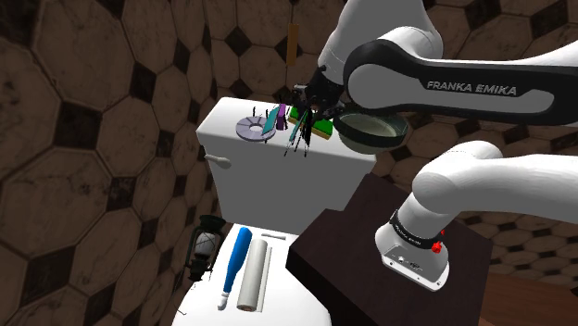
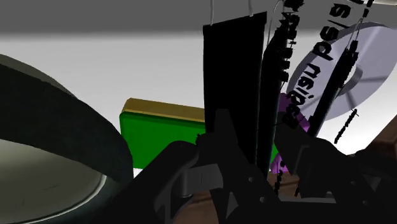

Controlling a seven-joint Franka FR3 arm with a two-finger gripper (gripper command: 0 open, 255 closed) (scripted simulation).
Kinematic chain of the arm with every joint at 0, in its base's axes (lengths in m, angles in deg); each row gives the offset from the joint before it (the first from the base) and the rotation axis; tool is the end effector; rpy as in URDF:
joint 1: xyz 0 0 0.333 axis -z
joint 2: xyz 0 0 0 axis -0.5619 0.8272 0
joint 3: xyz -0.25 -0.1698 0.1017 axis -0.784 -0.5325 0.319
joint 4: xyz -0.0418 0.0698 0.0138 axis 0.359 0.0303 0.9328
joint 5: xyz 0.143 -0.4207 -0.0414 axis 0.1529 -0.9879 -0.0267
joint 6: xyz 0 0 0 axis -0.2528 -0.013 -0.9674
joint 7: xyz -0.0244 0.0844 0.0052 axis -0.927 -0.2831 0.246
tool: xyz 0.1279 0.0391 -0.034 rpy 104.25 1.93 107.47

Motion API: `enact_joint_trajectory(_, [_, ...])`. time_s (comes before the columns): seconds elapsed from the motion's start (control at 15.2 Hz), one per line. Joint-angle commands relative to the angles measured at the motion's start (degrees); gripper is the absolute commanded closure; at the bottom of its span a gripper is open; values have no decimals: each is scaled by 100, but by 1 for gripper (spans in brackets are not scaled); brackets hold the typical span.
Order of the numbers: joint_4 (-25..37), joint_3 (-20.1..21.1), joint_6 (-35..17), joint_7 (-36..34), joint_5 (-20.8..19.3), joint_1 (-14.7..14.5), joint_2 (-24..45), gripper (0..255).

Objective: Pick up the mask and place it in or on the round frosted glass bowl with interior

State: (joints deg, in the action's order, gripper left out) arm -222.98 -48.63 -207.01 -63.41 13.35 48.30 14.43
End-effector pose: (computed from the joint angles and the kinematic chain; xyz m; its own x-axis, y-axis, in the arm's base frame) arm 0.3673 0.1079 0.4510 0.4852 -0.8234 0.2941 -0.7889 -0.5573 -0.2589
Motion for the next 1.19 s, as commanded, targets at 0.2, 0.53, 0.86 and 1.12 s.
enact_joint_trajectory(0.2, [346, -156, 380, 30, -130, 74, -35, 255])
enact_joint_trajectory(0.53, [720, -293, 736, 54, -251, 149, -21, 255])
enact_joint_trajectory(0.86, [1115, -415, 1076, 73, -362, 224, 30, 255])
enact_joint_trajectory(1.12, [1445, -502, 1340, 85, -445, 282, 94, 255])
